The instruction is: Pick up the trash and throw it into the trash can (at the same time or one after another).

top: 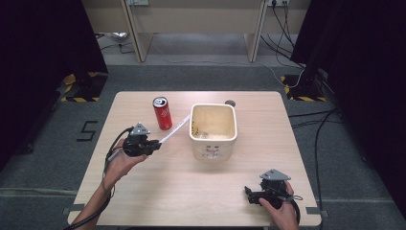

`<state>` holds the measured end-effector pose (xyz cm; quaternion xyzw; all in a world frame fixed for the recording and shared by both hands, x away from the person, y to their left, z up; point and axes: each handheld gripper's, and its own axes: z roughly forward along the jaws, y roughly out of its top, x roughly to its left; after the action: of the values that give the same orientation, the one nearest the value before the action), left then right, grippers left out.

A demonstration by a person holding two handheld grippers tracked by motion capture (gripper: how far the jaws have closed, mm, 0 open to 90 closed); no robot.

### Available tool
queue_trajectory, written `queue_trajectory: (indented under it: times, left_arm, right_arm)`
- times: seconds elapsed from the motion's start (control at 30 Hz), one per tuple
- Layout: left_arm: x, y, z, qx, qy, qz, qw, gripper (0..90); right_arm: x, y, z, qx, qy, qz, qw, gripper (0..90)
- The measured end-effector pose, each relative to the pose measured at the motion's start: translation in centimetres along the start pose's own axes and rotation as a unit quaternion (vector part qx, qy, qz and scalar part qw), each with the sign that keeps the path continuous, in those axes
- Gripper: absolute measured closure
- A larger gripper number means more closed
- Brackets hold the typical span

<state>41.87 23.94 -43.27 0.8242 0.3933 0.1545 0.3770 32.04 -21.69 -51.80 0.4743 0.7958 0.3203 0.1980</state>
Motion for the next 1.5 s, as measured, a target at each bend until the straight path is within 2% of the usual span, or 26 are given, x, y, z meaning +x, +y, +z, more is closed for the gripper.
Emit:
queue_trajectory:
  times: [0.3,0.6,1.0,1.23,1.5]
  left_arm:
    - [0.7,0.5,-1.3,-0.008,0.005,-0.003,1.0000,78.7]
    - [0.7,0.9,-2.2,-0.018,-0.003,-0.003,0.9998,78.7]
    - [0.8,2.8,-4.1,-0.029,0.007,0.016,0.9994,78.7]
    - [0.3,3.5,-5.5,-0.041,-0.004,0.023,0.9989,78.7]
    - [-0.4,3.9,-6.0,-0.044,-0.019,0.030,0.9984,78.7]
  right_arm:
    - [0.0,0.0,0.0,0.000,0.000,0.002,1.0000,0.4]
    - [0.0,0.0,0.0,0.000,0.000,0.002,1.0000,0.4]
    - [0.0,0.0,0.0,0.000,0.000,0.002,1.0000,0.3]
    - [0.0,0.0,0.0,-0.001,0.000,0.002,1.0000,0.3]
    - [0.0,0.0,0.0,-0.001,0.000,0.002,1.0000,0.4]
